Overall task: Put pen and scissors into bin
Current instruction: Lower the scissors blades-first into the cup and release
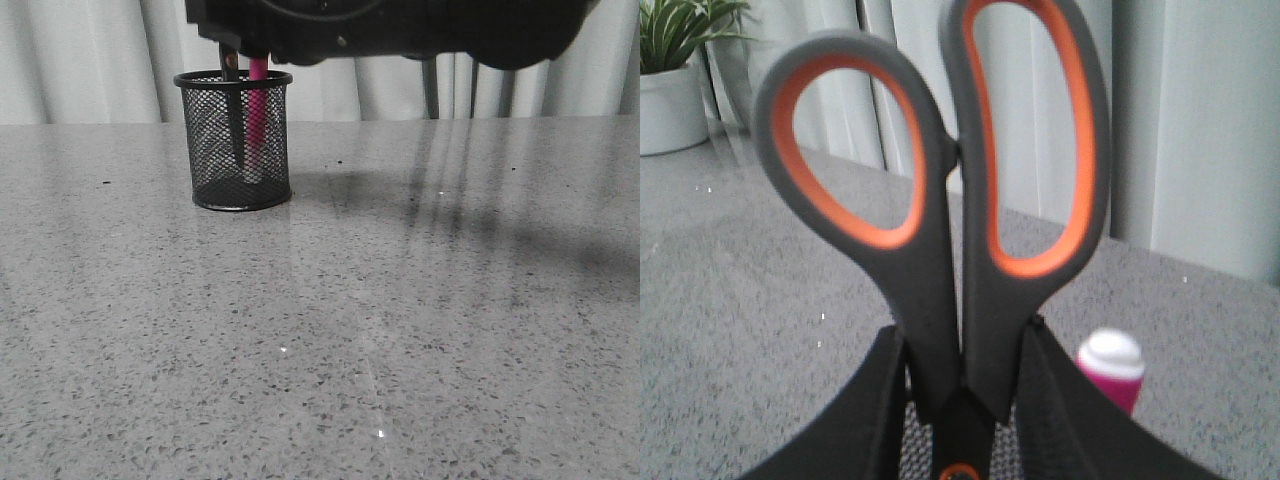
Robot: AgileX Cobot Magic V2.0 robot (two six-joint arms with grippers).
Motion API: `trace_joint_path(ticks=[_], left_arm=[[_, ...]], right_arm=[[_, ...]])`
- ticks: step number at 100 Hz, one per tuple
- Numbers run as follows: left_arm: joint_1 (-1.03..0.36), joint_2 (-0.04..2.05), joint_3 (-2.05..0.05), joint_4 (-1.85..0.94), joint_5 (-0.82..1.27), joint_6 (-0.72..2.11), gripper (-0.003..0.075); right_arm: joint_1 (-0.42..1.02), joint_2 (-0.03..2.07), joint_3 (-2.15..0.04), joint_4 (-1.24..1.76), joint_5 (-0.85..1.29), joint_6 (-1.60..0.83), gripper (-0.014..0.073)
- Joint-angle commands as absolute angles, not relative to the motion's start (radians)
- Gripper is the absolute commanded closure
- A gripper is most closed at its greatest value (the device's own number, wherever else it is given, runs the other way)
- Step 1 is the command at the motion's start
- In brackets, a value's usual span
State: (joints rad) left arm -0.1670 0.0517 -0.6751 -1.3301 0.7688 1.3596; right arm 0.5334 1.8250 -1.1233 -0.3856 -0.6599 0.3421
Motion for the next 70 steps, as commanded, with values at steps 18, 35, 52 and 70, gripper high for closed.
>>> trace_joint_path(ticks=[18, 35, 52, 70], left_arm=[[-0.176, 0.074, -0.693, -1.372, 0.734, 1.347, 0.0701], [-0.176, 0.074, -0.693, -1.372, 0.741, 1.347, 0.0701], [-0.176, 0.074, -0.693, -1.372, 0.749, 1.347, 0.0701], [-0.176, 0.074, -0.693, -1.372, 0.752, 1.347, 0.0701]], right_arm=[[0.529, 1.774, -1.125, -0.38, -0.739, 0.332, 0.0669], [0.529, 1.774, -1.125, -0.38, -0.744, 0.332, 0.0538], [0.529, 1.774, -1.125, -0.38, -0.745, 0.332, 0.0347], [0.529, 1.774, -1.125, -0.378, -0.779, 0.332, 0.0414]])
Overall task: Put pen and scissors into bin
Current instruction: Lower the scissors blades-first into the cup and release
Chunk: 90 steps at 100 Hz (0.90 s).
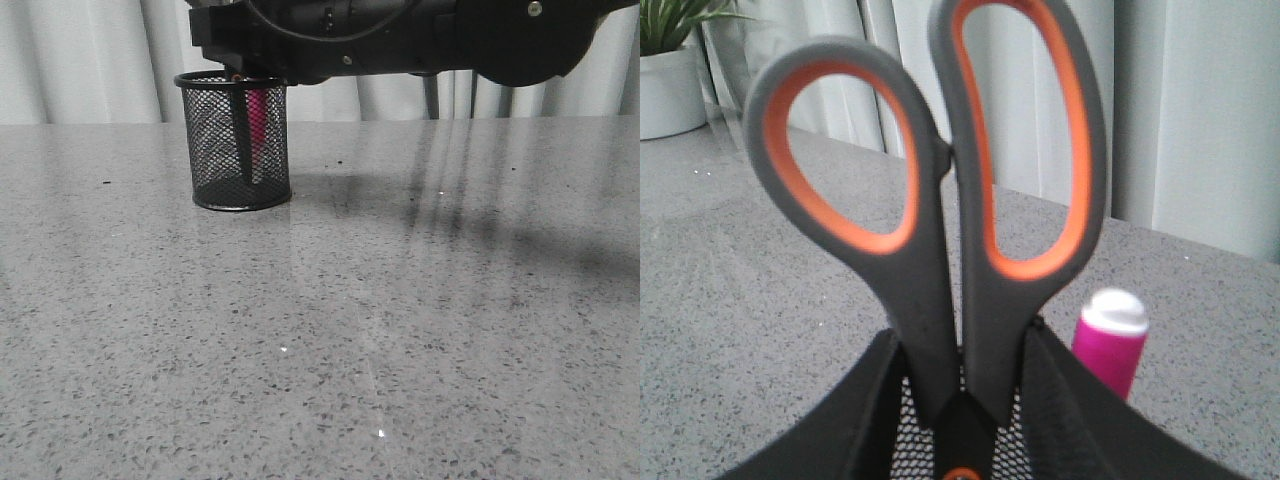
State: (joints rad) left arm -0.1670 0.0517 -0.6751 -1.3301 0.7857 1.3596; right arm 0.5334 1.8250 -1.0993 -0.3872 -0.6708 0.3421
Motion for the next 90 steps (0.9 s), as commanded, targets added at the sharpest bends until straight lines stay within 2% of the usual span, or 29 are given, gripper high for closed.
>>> trace_joint_path(ticks=[1, 33, 40, 49, 57, 90], left_arm=[[-0.176, 0.074, -0.693, -1.372, 0.751, 1.347, 0.0701], [-0.176, 0.074, -0.693, -1.372, 0.789, 1.347, 0.0701], [-0.176, 0.074, -0.693, -1.372, 0.793, 1.347, 0.0701], [-0.176, 0.074, -0.693, -1.372, 0.795, 1.347, 0.0701], [-0.176, 0.074, -0.693, -1.372, 0.799, 1.347, 0.0701], [-0.176, 0.074, -0.693, -1.349, 0.821, 1.347, 0.0701]], right_arm=[[0.529, 1.774, -1.125, -0.378, -0.782, 0.332, 0.0414], [0.524, 1.774, -1.125, -0.371, -0.819, 0.332, 0.0419], [0.518, 1.774, -1.125, -0.371, -0.864, 0.332, 0.0481], [0.506, 1.774, -1.125, -0.36, -0.907, 0.332, 0.0604], [0.499, 1.774, -1.125, -0.358, -0.919, 0.332, 0.0669], [0.477, 1.774, -1.125, -0.314, -0.924, 0.332, 0.067]])
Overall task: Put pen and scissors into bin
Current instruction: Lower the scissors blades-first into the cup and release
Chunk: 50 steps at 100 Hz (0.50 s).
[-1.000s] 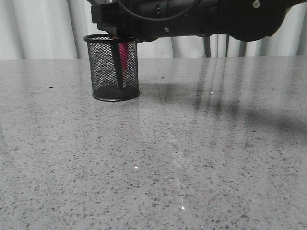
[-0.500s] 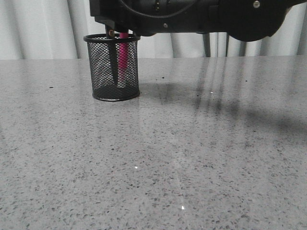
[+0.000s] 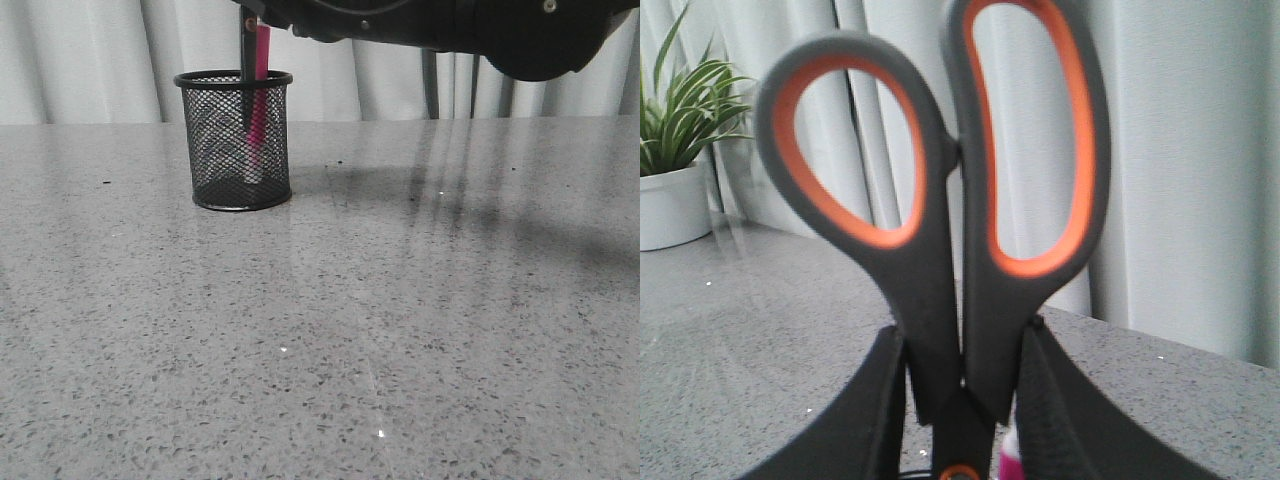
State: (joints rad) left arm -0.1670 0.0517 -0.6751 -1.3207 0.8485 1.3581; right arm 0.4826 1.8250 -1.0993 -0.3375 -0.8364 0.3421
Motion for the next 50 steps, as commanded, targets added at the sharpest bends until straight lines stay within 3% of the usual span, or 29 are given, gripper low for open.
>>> trace_joint_path(ticks=[1, 50], left_arm=[[-0.176, 0.074, -0.693, -1.345, 0.824, 1.347, 0.0701], [-0.176, 0.074, -0.693, -1.297, 0.826, 1.347, 0.0701]], right_arm=[[0.477, 1.774, -1.125, -0.314, -0.921, 0.332, 0.067], [0.507, 1.845, -1.125, -0.38, -0.911, 0.332, 0.067]])
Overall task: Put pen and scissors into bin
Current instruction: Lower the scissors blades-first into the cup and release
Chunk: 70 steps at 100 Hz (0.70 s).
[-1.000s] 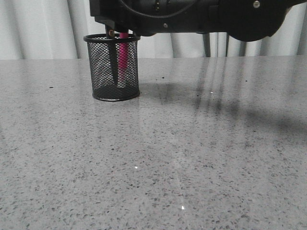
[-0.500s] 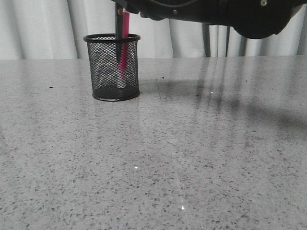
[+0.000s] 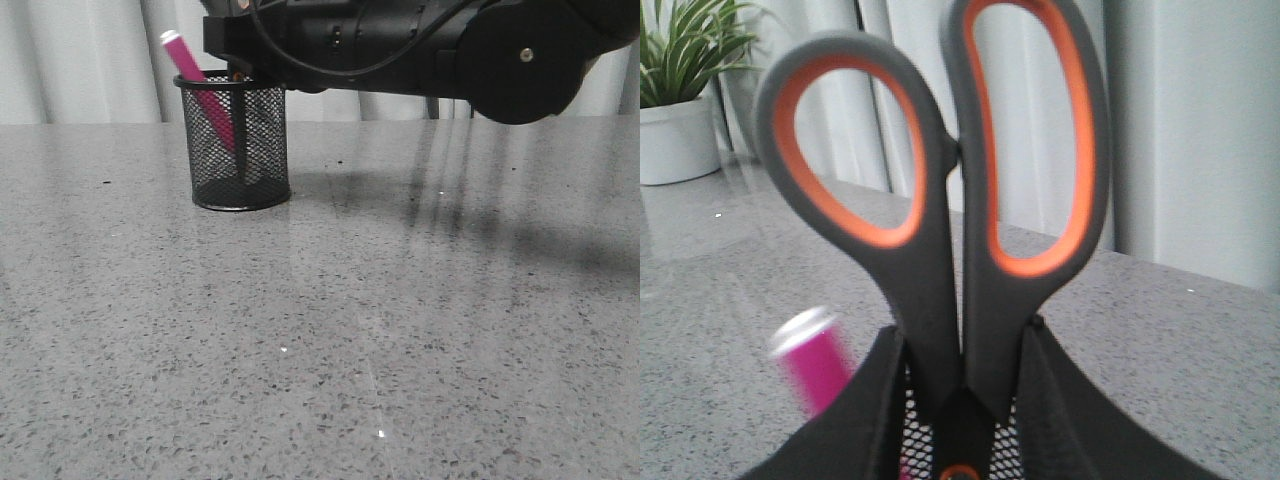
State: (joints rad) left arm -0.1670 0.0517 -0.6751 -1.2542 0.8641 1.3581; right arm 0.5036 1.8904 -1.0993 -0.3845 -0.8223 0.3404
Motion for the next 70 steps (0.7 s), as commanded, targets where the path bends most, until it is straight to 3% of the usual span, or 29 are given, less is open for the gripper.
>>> trace_joint_path(ticks=[1, 37, 70], left_arm=[[-0.176, 0.074, -0.693, -1.295, 0.826, 1.347, 0.0701], [-0.176, 0.074, -0.693, -1.28, 0.828, 1.347, 0.0701], [-0.176, 0.074, -0.693, -1.28, 0.828, 1.347, 0.0701]], right_arm=[[0.507, 1.846, -1.125, -0.38, -0.911, 0.332, 0.067], [0.51, 1.851, -1.125, -0.38, -0.908, 0.332, 0.0648], [0.51, 1.851, -1.125, -0.38, -0.912, 0.332, 0.0275]])
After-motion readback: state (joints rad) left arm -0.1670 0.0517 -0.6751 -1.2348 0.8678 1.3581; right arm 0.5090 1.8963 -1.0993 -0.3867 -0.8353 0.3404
